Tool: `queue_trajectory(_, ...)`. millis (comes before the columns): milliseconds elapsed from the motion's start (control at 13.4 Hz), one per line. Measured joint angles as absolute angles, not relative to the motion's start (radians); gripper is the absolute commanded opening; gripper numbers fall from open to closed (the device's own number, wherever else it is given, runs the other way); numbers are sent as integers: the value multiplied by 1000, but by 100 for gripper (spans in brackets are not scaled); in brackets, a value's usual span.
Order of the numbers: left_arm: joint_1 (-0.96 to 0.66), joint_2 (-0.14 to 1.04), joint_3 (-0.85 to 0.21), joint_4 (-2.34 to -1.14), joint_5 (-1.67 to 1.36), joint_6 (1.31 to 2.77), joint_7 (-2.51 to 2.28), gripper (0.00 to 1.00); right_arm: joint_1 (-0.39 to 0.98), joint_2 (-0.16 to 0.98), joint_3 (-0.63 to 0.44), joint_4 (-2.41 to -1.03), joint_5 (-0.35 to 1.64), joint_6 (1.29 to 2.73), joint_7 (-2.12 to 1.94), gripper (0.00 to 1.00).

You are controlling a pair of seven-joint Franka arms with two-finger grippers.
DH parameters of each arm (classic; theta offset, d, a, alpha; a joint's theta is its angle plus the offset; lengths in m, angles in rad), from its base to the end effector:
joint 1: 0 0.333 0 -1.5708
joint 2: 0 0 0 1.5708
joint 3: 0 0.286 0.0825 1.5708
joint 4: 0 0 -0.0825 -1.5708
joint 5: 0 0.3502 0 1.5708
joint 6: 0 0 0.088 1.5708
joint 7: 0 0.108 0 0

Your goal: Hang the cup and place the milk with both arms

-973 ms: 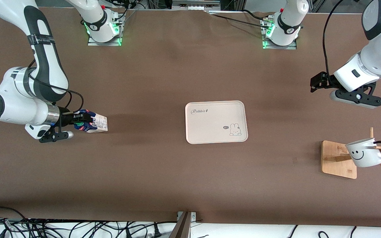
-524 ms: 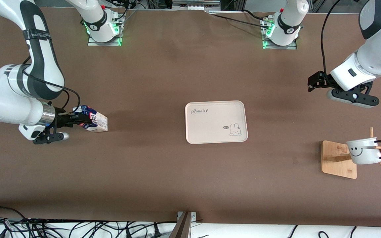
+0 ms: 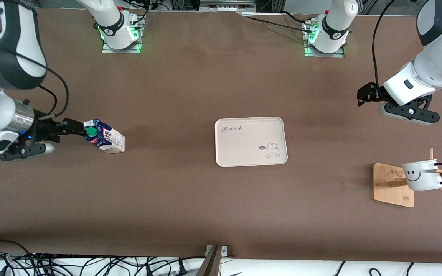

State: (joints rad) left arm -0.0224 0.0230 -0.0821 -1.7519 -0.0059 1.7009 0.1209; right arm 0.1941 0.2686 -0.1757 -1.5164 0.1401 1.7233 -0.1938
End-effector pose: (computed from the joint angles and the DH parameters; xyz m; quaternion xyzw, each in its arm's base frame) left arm 0.5256 -0.0553 0.5127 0.9930 -0.1119 -0.0369 0.0042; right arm 0.5953 0.0346 0.4823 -0.9940 -0.0956 0.0245 0.0479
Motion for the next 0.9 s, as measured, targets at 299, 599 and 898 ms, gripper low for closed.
queue_trajectory(299, -22, 23, -79, -1752, 1, 1701, 121, 100, 194, 181, -176, -1509, 91, 1614, -184, 100)
queue_trajectory(599, -13, 11, -71, -1736, 5, 1702, 121, 100, 194, 119, -176, -1564, 77, 1611, -167, 100)
queue_trajectory(898, 18, -54, -65, -1726, 7, 1678, 129, 100, 194, 118, -175, -1565, 62, 1623, -167, 100)
